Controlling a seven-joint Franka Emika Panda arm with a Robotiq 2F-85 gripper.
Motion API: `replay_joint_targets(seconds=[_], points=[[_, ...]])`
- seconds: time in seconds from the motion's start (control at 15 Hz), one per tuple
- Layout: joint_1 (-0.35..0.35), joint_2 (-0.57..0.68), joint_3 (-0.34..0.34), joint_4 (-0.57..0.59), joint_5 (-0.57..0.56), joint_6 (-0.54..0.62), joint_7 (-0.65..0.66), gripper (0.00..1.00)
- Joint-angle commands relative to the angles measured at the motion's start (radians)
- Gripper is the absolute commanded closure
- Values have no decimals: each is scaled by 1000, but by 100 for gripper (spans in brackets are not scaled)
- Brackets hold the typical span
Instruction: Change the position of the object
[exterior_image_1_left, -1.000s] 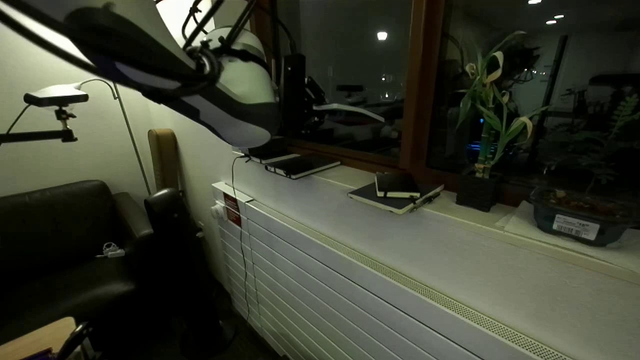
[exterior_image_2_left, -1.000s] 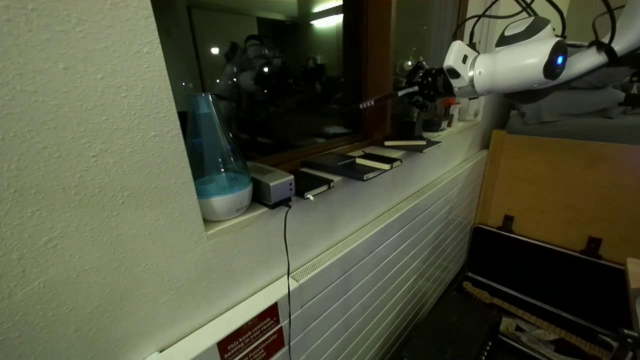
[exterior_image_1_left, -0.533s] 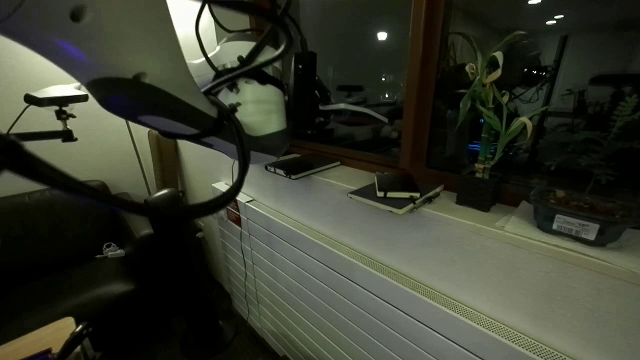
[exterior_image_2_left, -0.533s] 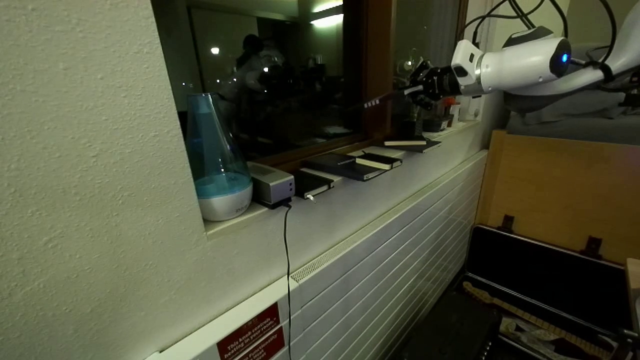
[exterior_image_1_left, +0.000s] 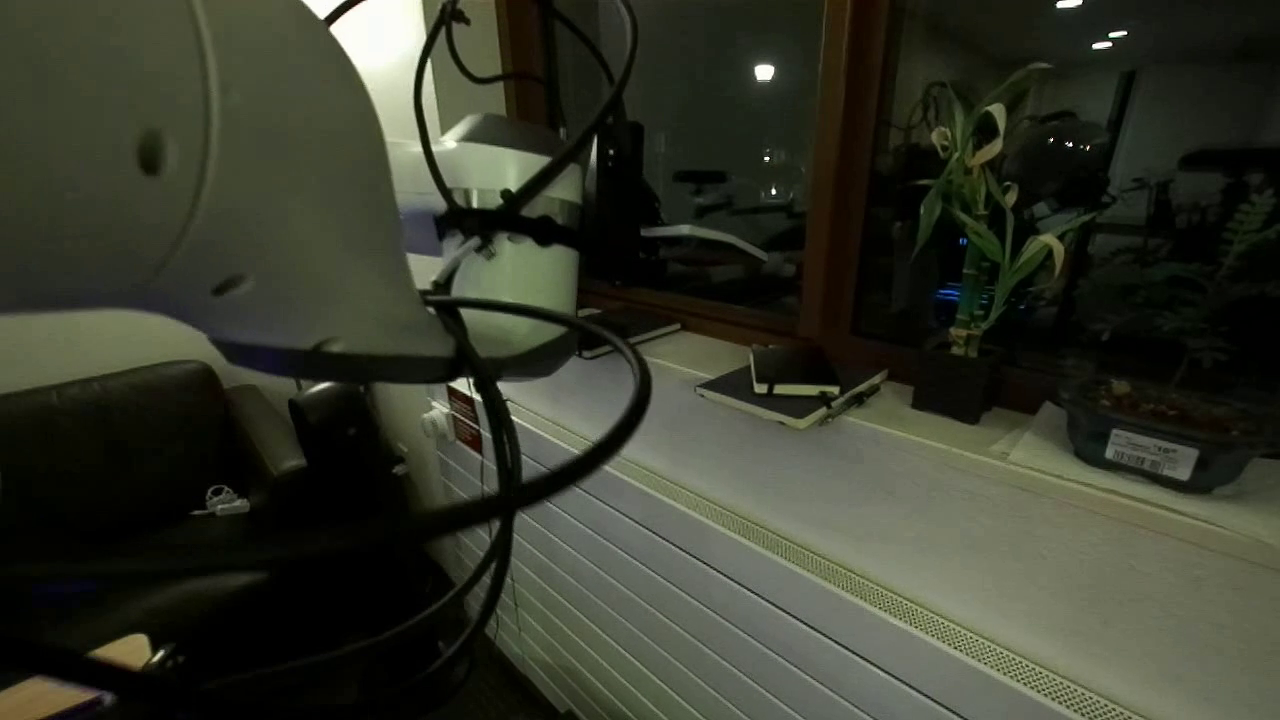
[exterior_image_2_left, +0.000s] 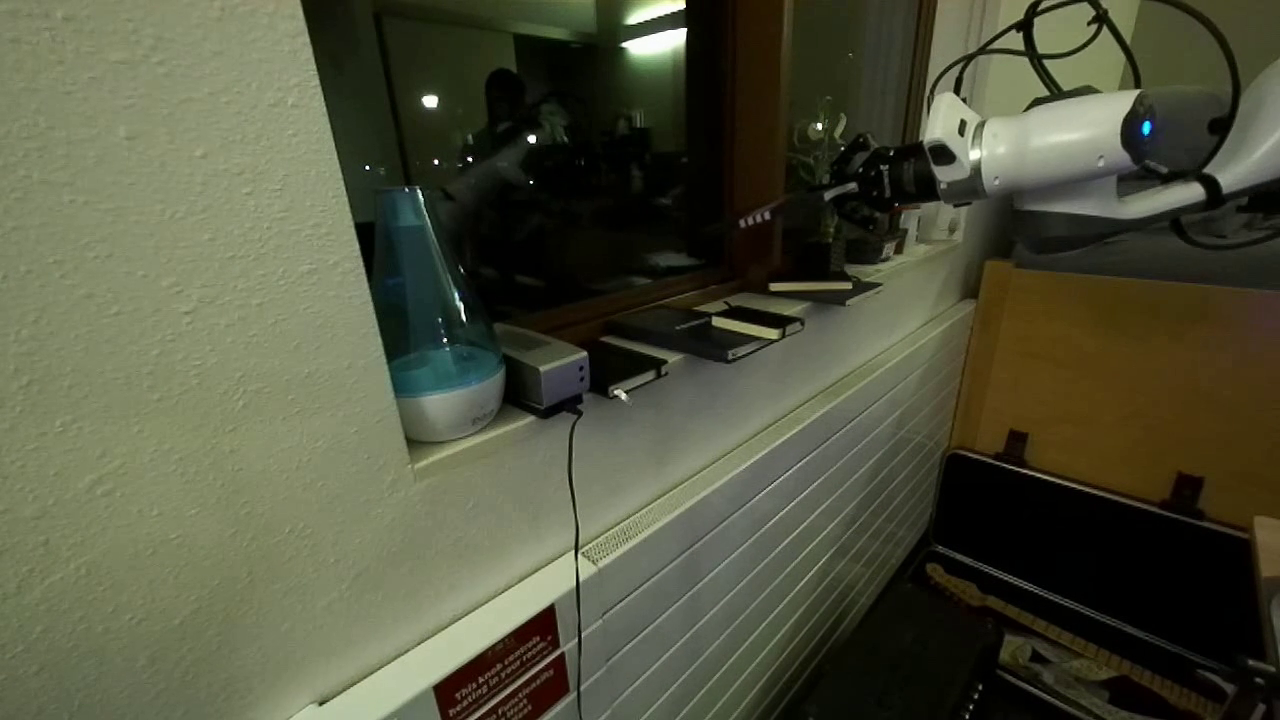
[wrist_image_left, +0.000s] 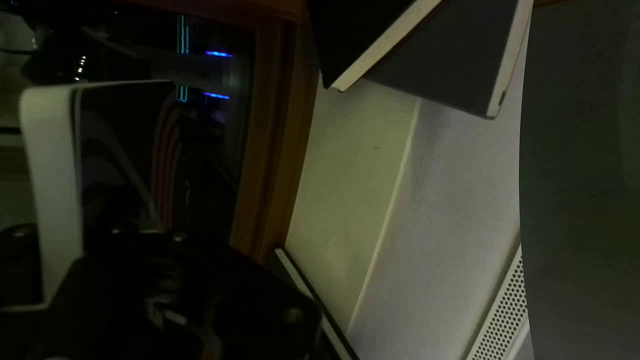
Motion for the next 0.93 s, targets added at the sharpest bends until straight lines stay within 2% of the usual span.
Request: replay_joint_targets(seconds=[0.0, 0.27, 0.73, 0.8, 0.87], points=[[-3, -144, 11, -32, 0, -38, -148, 97], [0, -271, 6, -43, 0, -60, -252, 97], [-5, -424, 1, -86, 0, -113, -374, 97], [-14, -368, -3, -78, 0, -83, -324, 97], [-13, -381, -4, -80, 0, -84, -333, 97]])
